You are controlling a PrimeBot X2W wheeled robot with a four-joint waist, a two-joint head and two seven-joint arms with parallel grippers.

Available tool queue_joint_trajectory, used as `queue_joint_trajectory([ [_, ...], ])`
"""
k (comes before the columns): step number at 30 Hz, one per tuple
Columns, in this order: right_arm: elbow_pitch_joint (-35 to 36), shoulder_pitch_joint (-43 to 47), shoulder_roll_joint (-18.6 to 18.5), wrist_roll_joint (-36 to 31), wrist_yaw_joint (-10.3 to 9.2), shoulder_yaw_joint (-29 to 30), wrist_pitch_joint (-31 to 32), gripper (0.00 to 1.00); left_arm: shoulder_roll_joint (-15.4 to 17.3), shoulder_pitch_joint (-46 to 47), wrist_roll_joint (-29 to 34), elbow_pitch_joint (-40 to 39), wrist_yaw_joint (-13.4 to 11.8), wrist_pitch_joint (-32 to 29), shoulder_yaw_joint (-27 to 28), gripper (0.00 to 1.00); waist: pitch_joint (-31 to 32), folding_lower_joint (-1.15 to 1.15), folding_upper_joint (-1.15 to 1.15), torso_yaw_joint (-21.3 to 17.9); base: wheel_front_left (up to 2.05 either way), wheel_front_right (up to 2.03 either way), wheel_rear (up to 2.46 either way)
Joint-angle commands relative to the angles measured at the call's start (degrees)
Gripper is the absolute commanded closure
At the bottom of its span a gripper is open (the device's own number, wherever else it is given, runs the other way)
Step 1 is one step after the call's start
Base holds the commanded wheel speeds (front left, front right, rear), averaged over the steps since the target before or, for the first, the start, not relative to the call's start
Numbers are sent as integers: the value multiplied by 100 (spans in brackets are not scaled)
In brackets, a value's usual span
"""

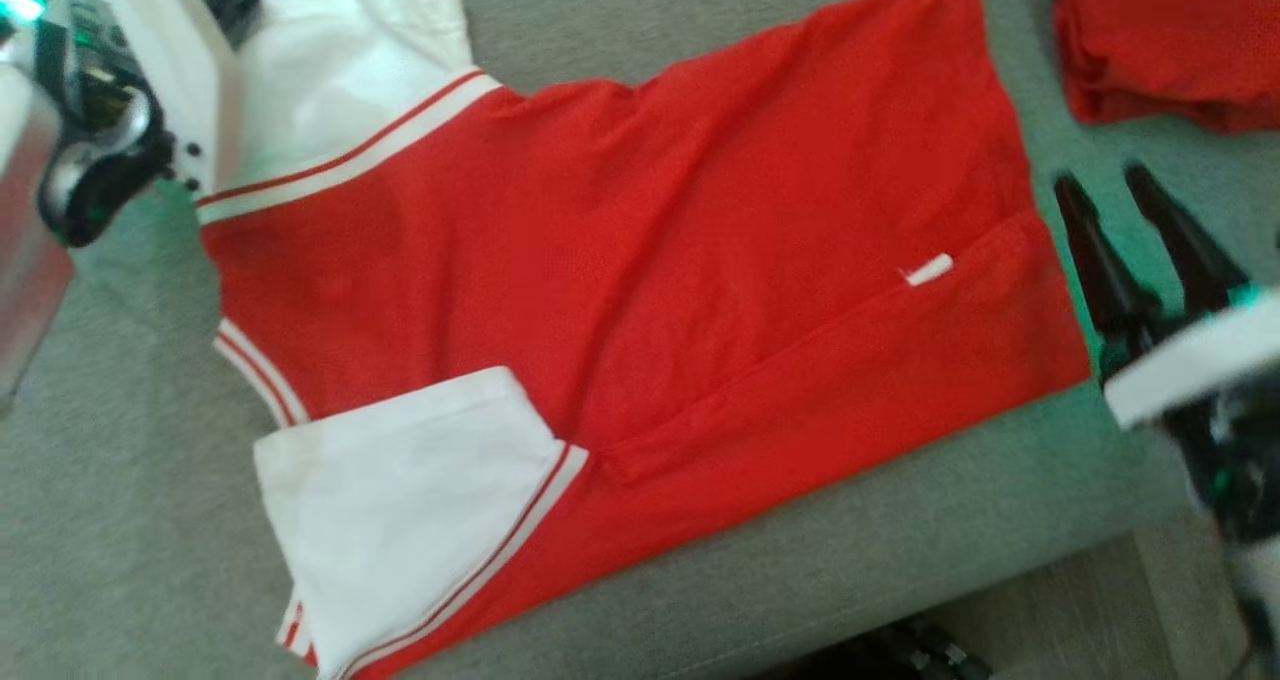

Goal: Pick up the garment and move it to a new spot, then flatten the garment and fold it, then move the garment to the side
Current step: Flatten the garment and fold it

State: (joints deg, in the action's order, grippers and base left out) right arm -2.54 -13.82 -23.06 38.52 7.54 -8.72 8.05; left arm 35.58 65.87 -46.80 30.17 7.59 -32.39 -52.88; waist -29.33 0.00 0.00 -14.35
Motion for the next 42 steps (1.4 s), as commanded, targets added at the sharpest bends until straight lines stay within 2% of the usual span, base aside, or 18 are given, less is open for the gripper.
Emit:
queue_joint_trajectory([
  [1, 192, -269, -257, 84, -5, -134, 180, 0, 207, 367, 29, -204, -10, 80, 149, 100, 36, 0, 0, 127, 0, 0, 0],
  [5, -114, -1075, -494, 170, -5, -346, 751, 0, 127, 543, -5, -431, -10, 268, -56, 100, 32, 0, 0, 368, 0, 0, 0],
  [15, -1655, -2642, -739, -39, -5, -1009, 2016, 0, 6, 939, -58, -751, -10, 664, -590, 100, 19, 0, 0, 779, 0, 0, 0],
  [23, -2248, -3128, -776, 41, -5, -1257, 2280, 0, 26, 1065, -223, -754, -10, 802, -911, 100, 28, 0, 0, 883, 0, 0, 0],
  [35, -2873, -3581, -746, 85, -5, -1525, 2018, 0, 42, 1355, -505, -625, -10, 1029, -1378, 100, -5, 0, 0, 1046, 0, 0, 0],
  [36, -2937, -3631, -757, 85, -5, -1591, 1990, 11, 40, 1391, -549, -592, -10, 1069, -1445, 100, -5, 0, 0, 1066, 0, 0, 0],
  [37, -2968, -3650, -764, 86, -5, -1629, 1990, 34, 40, 1405, -572, -573, -10, 1087, -1478, 100, -1, 0, 0, 1074, 0, 0, 0],
  [38, -2993, -3670, -768, 92, -5, -1658, 1984, 51, 40, 1418, -596, -557, -10, 1106, -1509, 100, 1, 0, 0, 1080, 0, 0, 0],
  [39, -3023, -3688, -774, 101, -5, -1675, 1979, 59, 41, 1431, -618, -542, -10, 1124, -1539, 100, 3, 0, 0, 1088, 0, 0, 0],
  [42, -3118, -3733, -805, 104, -5, -1716, 1982, 100, 35, 1463, -677, -487, -10, 1180, -1618, 100, 9, 0, 0, 1112, 0, 0, 0],
])
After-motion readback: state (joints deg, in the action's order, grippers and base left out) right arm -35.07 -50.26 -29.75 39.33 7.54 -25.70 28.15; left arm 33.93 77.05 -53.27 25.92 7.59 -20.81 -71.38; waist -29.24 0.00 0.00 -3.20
